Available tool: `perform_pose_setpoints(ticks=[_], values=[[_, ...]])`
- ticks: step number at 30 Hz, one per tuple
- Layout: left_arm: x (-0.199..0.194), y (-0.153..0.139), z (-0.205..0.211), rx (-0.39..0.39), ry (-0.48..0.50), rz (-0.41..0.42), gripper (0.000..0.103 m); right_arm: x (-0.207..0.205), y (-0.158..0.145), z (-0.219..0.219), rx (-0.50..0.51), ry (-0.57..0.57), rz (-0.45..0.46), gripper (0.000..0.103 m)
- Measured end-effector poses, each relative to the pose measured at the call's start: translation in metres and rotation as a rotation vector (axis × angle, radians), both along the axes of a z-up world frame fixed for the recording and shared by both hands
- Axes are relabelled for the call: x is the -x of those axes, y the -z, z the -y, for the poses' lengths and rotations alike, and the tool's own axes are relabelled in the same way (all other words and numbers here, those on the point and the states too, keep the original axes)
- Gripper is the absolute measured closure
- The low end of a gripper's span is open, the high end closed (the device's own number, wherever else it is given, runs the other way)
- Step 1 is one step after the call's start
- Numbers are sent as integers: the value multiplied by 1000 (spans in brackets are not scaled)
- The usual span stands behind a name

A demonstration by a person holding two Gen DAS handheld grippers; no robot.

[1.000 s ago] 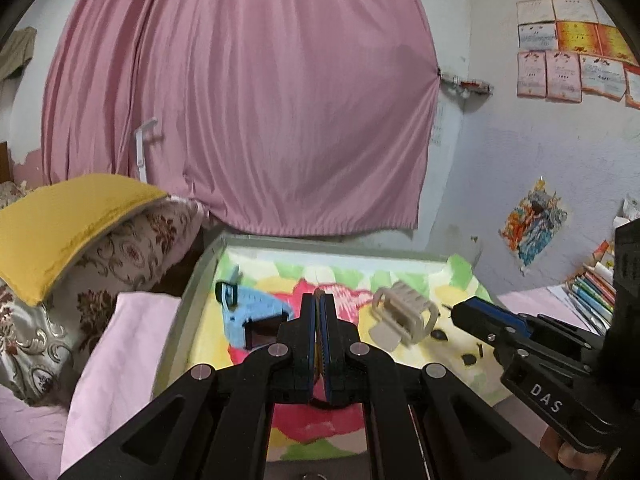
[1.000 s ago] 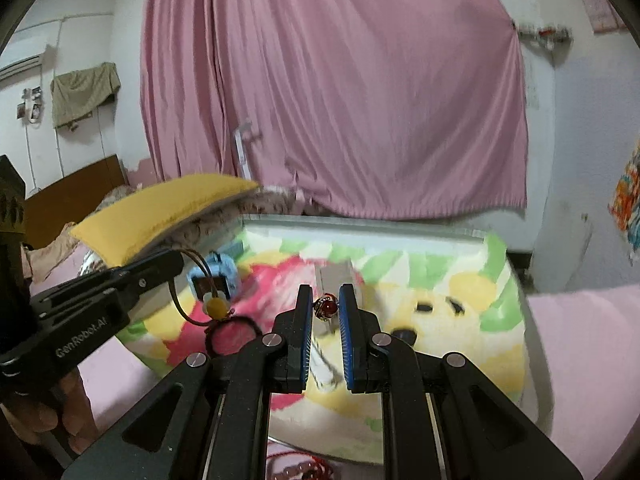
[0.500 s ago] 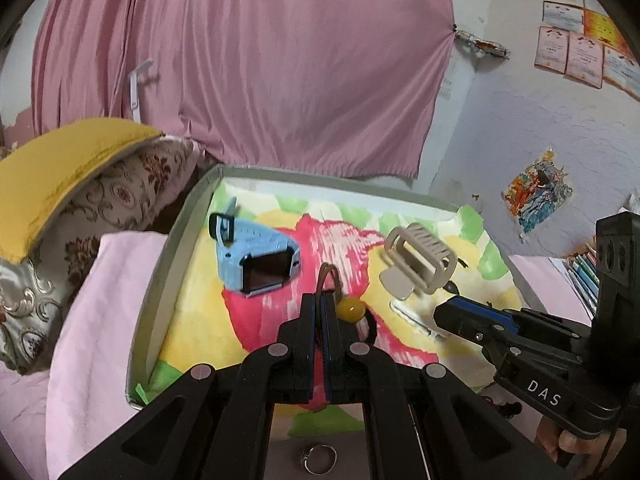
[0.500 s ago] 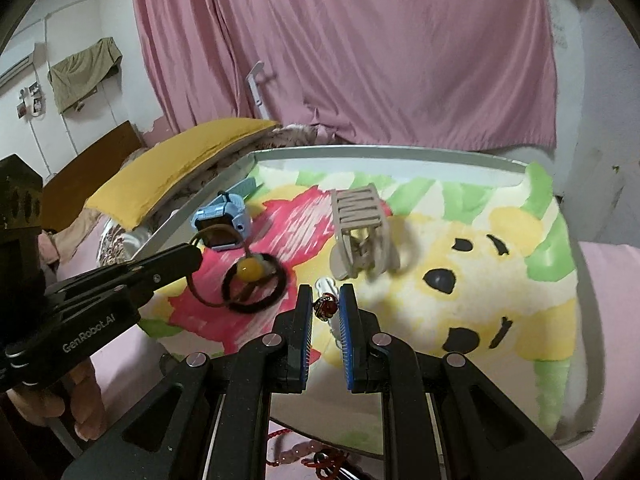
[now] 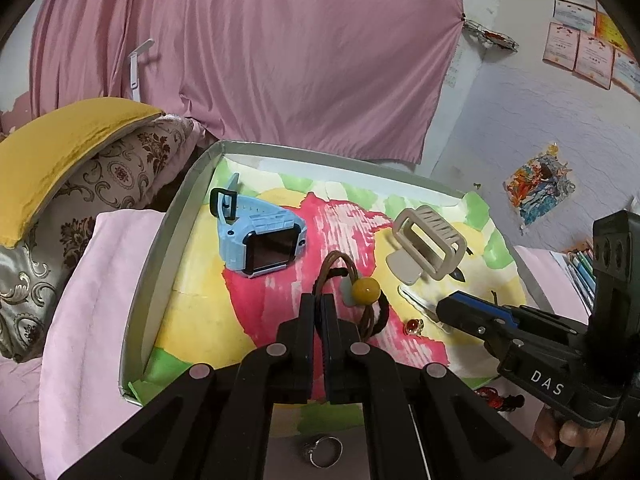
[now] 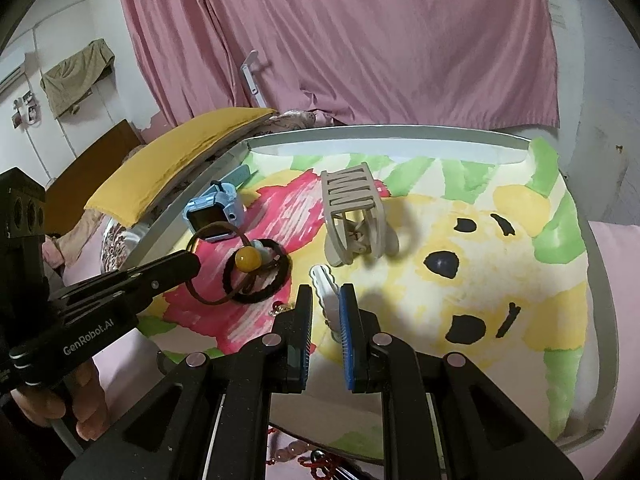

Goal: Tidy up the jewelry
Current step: 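Carry the bead hair tie and charm into the tray while both tools open, then withdraw both tools from the tray toward the jewelry left on the bed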

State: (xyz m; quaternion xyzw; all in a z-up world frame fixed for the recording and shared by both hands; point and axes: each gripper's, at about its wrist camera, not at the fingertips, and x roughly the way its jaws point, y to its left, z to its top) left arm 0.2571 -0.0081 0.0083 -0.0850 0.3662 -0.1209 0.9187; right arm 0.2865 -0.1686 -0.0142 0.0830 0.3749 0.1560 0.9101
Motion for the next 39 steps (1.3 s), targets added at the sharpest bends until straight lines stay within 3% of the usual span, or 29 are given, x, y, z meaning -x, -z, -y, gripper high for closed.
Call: perform_pose_setpoints(ticks=[2,6,10,12,16,18,21,26,32,39], values=[[1,-1,-2,10,-3,4,92,4,-2,1,3,12,13,87],[8,-7,-8,38,-10,41,75,16,-10,7,17,44,69,68],[19,-15,-15,57,-30,95,59,37,-28,12,25,77,176,63],[29,-21,-19,74,-44,138,40,48,-37,15,29,99,234,50],[50,-31,-23,93,-49,206,30,69,-53,19,24,127,322,37],[60,-35,-24,89,-50,226,18,82,-59,21,28,134,361,28],[76,-40,-26,94,-48,266,11,101,-64,23,34,136,412,18],[105,-45,-29,77,-64,338,1,131,-69,24,51,153,489,10],[130,-46,-32,35,-74,381,1,156,-67,27,49,144,526,4],[143,-43,-26,-49,-34,357,1,162,-56,27,115,87,448,3]])
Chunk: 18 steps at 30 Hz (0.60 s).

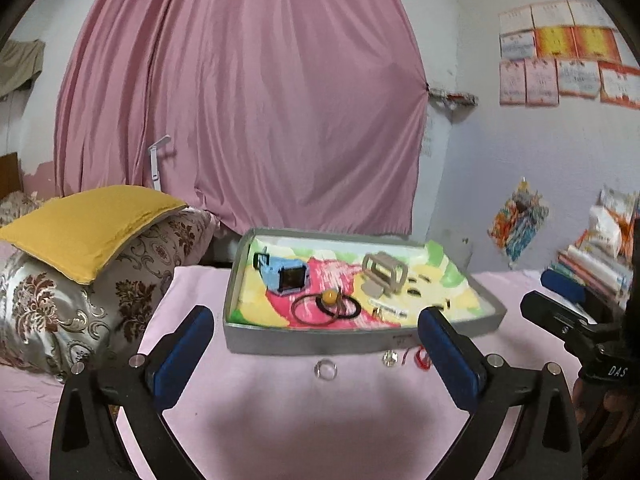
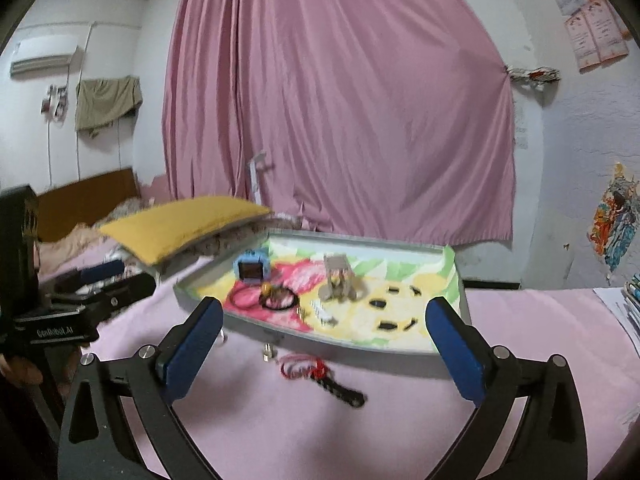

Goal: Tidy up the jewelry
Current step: 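Withdraw both tools from the tray toward the jewelry left on the bed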

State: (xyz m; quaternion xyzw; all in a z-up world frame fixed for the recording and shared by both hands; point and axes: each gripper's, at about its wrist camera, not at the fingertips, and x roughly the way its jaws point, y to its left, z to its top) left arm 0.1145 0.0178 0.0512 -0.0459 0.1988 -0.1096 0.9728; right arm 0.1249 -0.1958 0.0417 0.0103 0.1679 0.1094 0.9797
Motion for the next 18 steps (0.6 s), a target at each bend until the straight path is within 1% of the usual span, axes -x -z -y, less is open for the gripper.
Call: perform_pose_setpoints(ticks=[4,8,13,16,18], values=[[-4,7,3,-31,32,-60,1,-4,8,2,35,-17,-68,3],[-13,16,6,-42,58,-134,1,-15,19,3,31,-43,-158,4],[-30,30,11,-55,76,-258,1,-30,35,2,41,-78,-276,4],[-41,40,12,-45,85,-337,1,-41,44,2,63,-94,-337,4],[-47,45,13,-29,89,-368,1,-48,49,2,78,-95,-369,4]])
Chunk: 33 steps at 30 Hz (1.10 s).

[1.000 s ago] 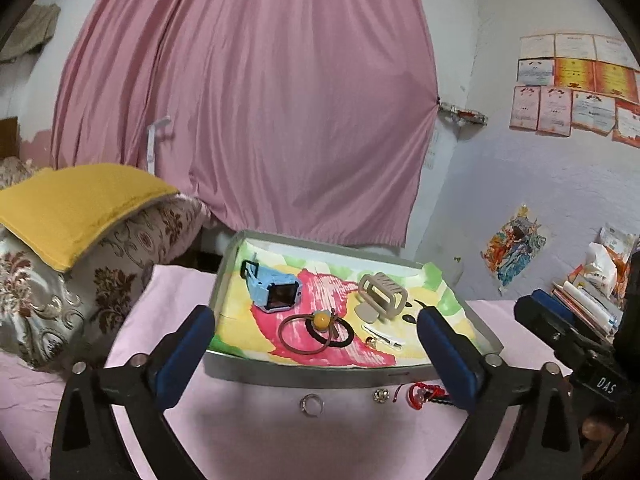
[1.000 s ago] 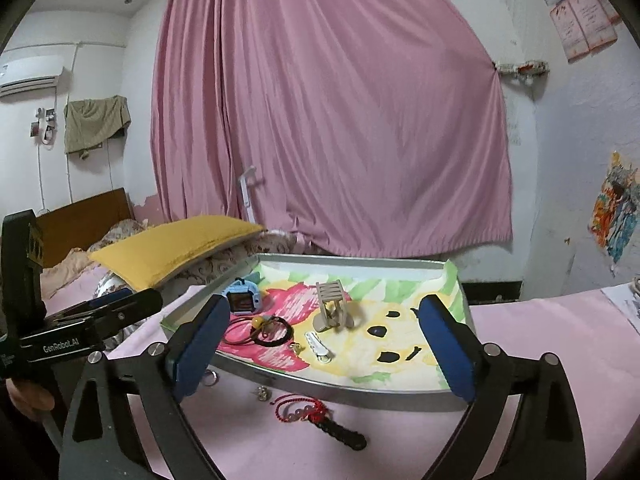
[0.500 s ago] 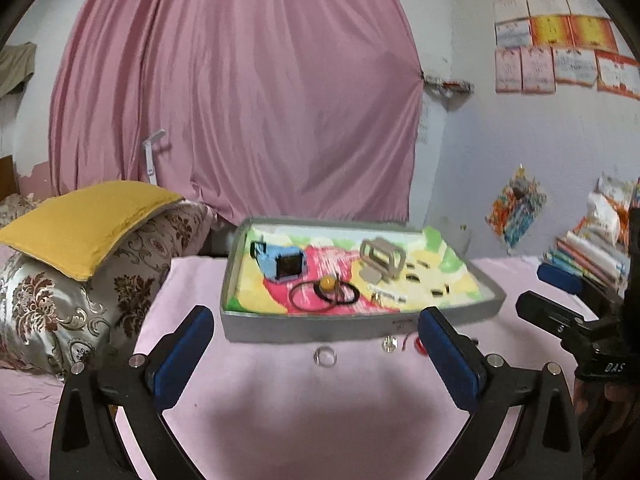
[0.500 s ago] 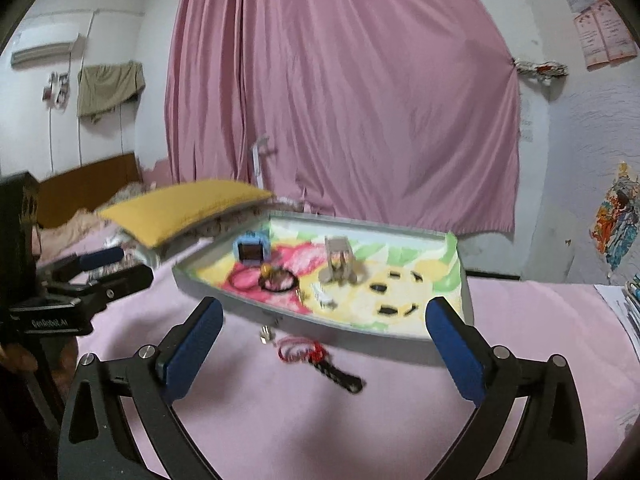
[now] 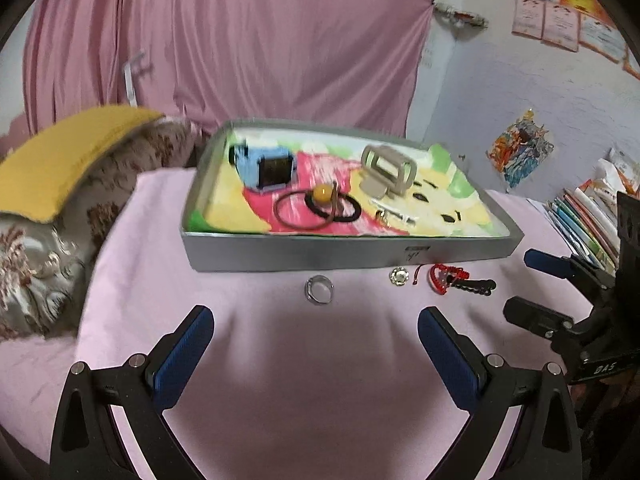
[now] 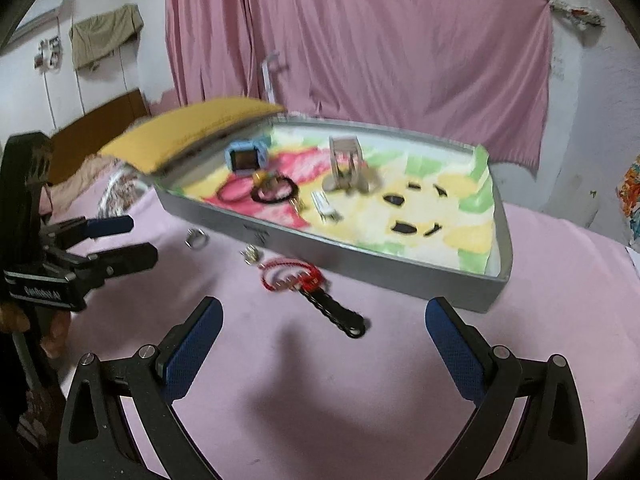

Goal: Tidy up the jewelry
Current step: 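Withdraw both tools from the tray toward the jewelry left on the bed, then grasp the metal ring with the left tool while the right tool grasps the black beaded clip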

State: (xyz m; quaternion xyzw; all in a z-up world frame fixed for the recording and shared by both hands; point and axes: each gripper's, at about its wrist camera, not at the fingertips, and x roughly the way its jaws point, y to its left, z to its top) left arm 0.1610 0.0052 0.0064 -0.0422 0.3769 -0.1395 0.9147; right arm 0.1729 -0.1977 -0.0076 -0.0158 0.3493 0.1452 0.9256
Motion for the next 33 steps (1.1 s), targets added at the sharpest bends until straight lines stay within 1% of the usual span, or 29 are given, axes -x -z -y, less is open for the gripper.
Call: perform_pose_setpoints(ticks=[2,4,6,7,12,14,16,18,19,21,22,23,25,26,27,28,29,32,33], values=[[-5,3,0,11,-5,-15,2,-8,6,1,7,-5,-34,4],[-10,5,0,21,-6,-29,7,-15,10,1,6,-3,-59,4],[-16,7,1,22,-6,-44,14,-20,11,1,-6,-14,-76,7],[-19,8,3,22,-4,-51,16,-21,12,-1,0,-16,-77,8],[-30,13,12,15,15,-86,29,-29,17,-8,34,-44,-107,30],[-34,15,14,6,19,-100,33,-29,17,-9,37,-51,-112,36],[-36,15,17,-13,17,-99,39,-31,19,-10,39,-56,-123,39],[-38,15,20,-53,12,-96,49,-31,20,-10,36,-60,-128,51],[-38,15,22,-65,14,-94,50,-31,20,-10,37,-60,-132,53],[-39,15,23,-73,22,-93,55,-30,20,-10,41,-59,-132,60],[-38,15,24,-76,27,-92,56,-29,20,-10,46,-59,-131,61],[-38,15,25,-79,33,-91,60,-28,20,-11,52,-60,-130,63],[-37,14,26,-92,36,-89,63,-27,20,-12,59,-66,-128,67],[-37,14,26,-96,35,-88,66,-26,20,-13,64,-70,-126,72],[-37,14,26,-102,34,-86,71,-26,20,-13,67,-72,-124,77],[-37,14,26,-108,33,-84,73,-25,20,-14,69,-77,-122,81],[-37,14,26,-113,35,-83,76,-25,20,-14,68,-81,-122,88],[-37,14,29,-150,40,-77,84,-23,20,-15,72,-88,-120,89],[-37,14,30,-158,44,-76,84,-22,19,-17,76,-92,-119,89]])
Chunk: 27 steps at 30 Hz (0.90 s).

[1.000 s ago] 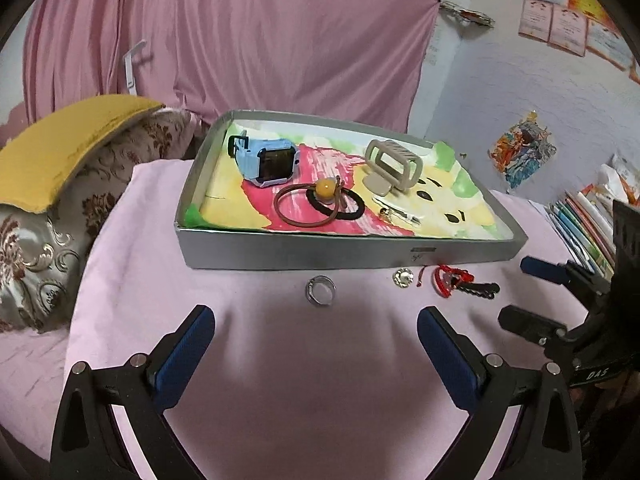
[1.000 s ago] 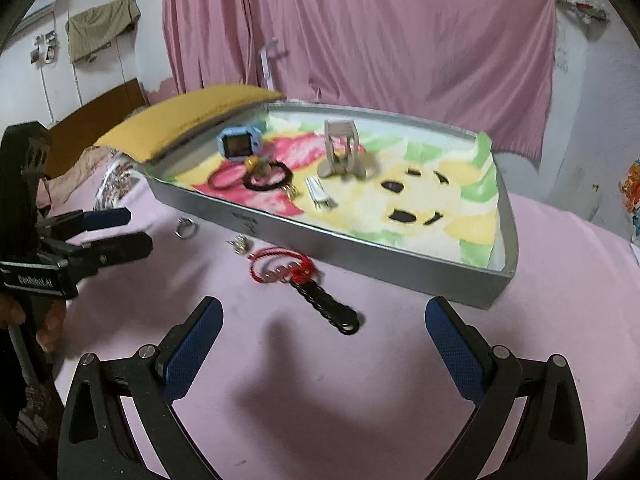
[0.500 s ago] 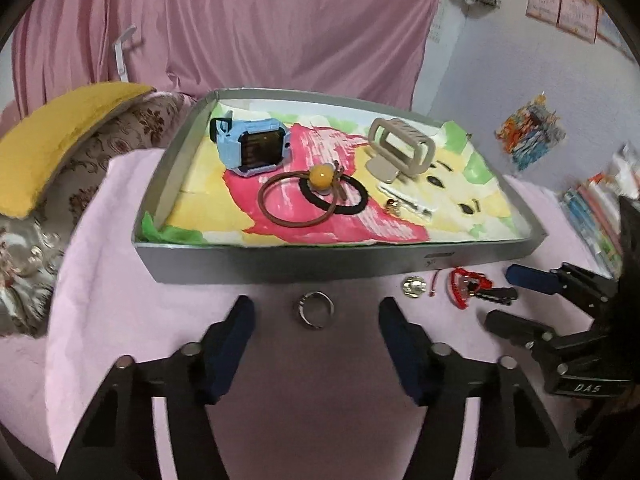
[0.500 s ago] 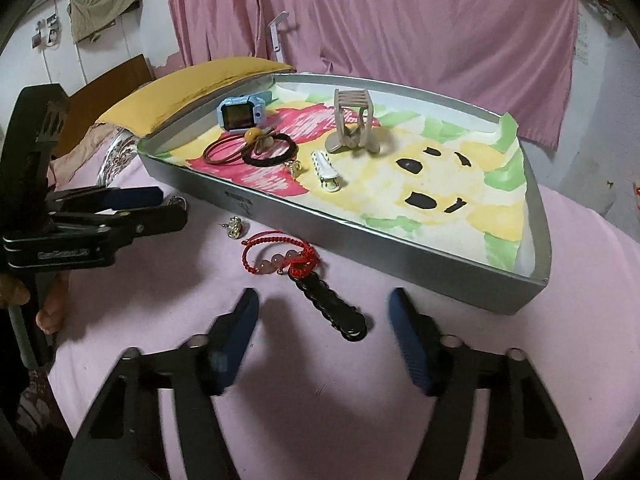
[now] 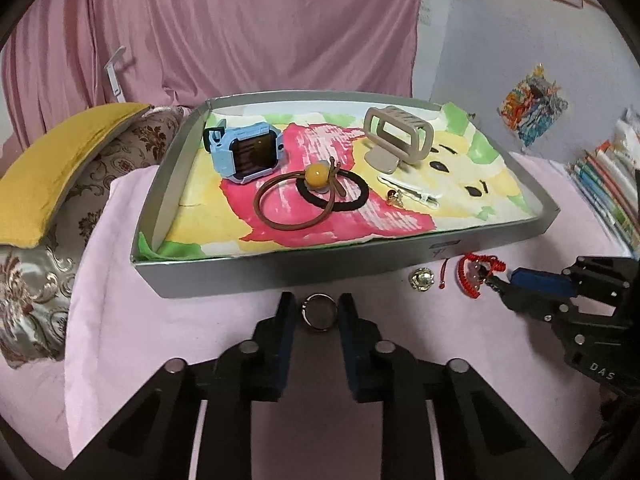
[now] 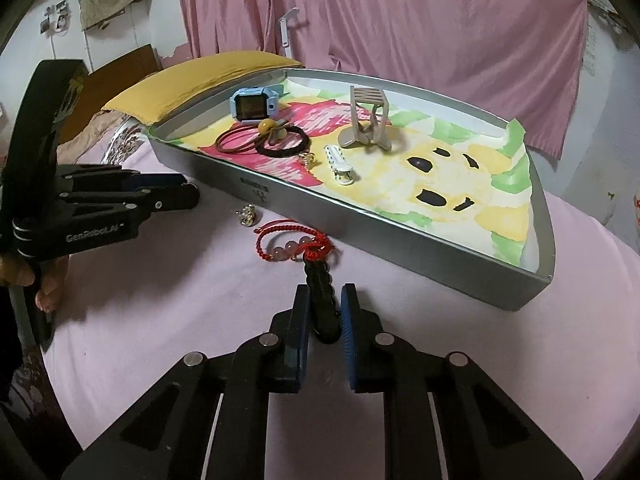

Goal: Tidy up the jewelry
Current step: 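Grasp the metal ring with the left tool while the right tool grasps the black beaded clip, then carry the ring and black clip into the tray while both tools open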

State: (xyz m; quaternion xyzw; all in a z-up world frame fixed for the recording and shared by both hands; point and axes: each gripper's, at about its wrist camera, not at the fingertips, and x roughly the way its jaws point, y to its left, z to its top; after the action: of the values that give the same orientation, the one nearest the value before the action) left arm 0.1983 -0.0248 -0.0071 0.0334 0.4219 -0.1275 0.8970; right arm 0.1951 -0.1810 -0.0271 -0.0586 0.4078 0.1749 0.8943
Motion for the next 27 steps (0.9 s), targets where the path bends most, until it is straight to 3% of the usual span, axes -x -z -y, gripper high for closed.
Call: perform_pose_setpoints(ticks=[8,21,27], values=[[5,-1,3,-16,23,1,85,8,0,-3,-2,-21,0,90],[41,0,11,65,65,-7,85,31,2,-4,-60,-28,9,90],[52,-10,10,122,55,50,85,44,-9,3,-134,16,82,90]])
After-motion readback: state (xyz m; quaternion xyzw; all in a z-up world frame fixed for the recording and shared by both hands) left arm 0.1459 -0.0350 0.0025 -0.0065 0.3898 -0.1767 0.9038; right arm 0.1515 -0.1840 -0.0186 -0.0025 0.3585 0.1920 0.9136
